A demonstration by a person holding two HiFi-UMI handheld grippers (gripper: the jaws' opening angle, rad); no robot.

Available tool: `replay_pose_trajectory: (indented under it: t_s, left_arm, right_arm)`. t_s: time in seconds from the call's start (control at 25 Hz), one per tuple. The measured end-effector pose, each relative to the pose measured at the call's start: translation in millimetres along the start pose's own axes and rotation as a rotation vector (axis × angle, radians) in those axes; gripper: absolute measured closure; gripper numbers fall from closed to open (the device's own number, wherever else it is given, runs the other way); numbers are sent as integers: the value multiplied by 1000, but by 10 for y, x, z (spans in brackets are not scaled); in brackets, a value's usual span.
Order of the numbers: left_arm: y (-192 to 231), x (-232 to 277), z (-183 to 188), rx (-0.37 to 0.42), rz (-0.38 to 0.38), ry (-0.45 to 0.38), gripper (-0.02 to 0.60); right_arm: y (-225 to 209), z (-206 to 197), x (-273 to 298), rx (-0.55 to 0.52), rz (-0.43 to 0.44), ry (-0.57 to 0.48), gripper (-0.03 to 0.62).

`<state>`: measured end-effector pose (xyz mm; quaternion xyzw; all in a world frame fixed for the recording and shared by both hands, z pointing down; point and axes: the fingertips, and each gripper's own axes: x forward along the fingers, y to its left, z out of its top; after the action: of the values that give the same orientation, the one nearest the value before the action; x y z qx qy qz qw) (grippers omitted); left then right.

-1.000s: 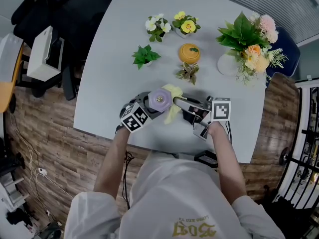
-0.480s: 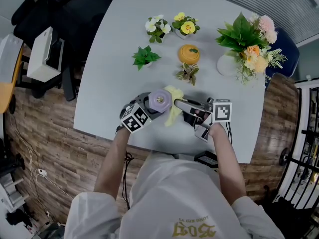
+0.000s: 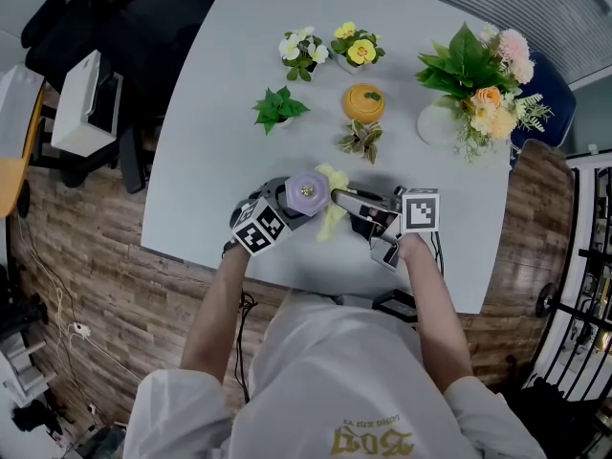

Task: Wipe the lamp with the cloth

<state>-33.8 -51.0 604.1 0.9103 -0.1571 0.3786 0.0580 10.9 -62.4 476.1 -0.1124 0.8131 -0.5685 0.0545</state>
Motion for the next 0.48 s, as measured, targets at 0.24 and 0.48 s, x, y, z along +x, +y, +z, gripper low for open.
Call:
replay_pose_trajectory:
  t_s: [0.24,0.48]
  left_arm:
    - [2,13,-2,1,0,1,276]
    - [2,9,-9,-2,-1,4,276]
  right_arm:
    - [-49,5,14,-8,-11,9,516]
    - [4,-11,11,-6,-7,8,516]
